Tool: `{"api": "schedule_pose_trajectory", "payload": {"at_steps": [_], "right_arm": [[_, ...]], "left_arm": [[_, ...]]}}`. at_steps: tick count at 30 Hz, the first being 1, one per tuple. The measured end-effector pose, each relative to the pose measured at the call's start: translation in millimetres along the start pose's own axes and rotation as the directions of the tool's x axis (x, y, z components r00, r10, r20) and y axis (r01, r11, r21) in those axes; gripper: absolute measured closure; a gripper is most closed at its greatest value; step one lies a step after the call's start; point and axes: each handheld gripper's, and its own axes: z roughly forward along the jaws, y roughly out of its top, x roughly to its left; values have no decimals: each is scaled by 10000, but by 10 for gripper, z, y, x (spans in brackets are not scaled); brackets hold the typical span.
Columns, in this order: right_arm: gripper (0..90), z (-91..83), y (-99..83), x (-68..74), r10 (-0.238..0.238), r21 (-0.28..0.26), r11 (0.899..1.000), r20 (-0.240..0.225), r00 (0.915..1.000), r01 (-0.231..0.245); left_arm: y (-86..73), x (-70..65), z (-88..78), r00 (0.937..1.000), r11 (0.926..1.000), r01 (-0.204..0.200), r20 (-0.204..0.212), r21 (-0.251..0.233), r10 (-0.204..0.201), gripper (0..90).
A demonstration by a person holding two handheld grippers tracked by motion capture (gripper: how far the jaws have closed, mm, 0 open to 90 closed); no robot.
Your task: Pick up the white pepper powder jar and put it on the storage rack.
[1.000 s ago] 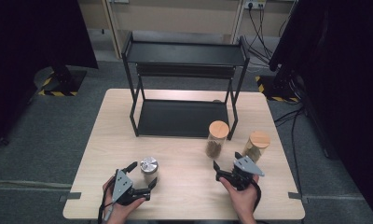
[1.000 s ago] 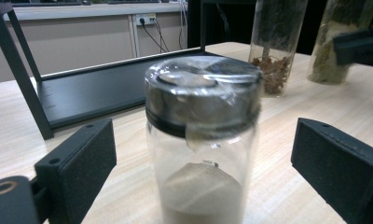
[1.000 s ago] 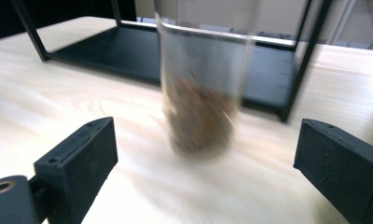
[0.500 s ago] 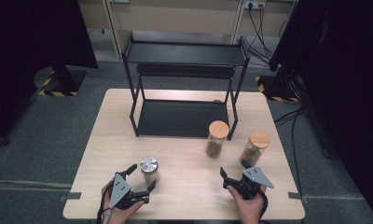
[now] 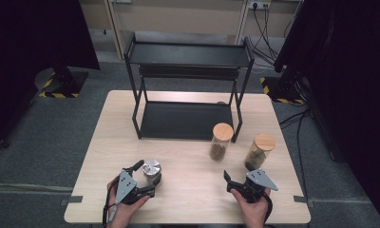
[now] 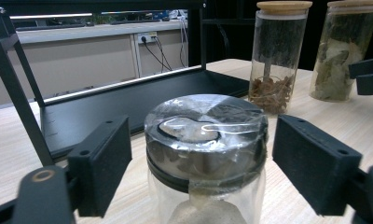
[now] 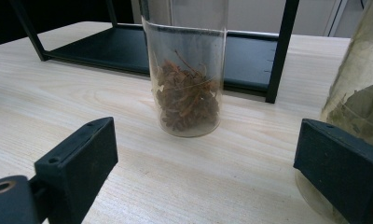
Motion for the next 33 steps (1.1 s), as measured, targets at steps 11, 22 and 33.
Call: {"api": "schedule_pose_trajectory", "payload": {"at_steps": [11,22,33], "right_arm": [[62,5,3,-6,43,59,10000,-46,10000,-42],[63,14,7,-10,39,156,9999,-119,9999,-37],[63,12,6,-10,40,127,9999,-105,9999,-39]], "left_arm": [[-61,42,52,9990,9999,160,427,14,-160,277],[-52,38,67,9989,10000,48,474,41,-50,323],[86,39,82,9996,10000,-30,276,-10,30,326]]}}
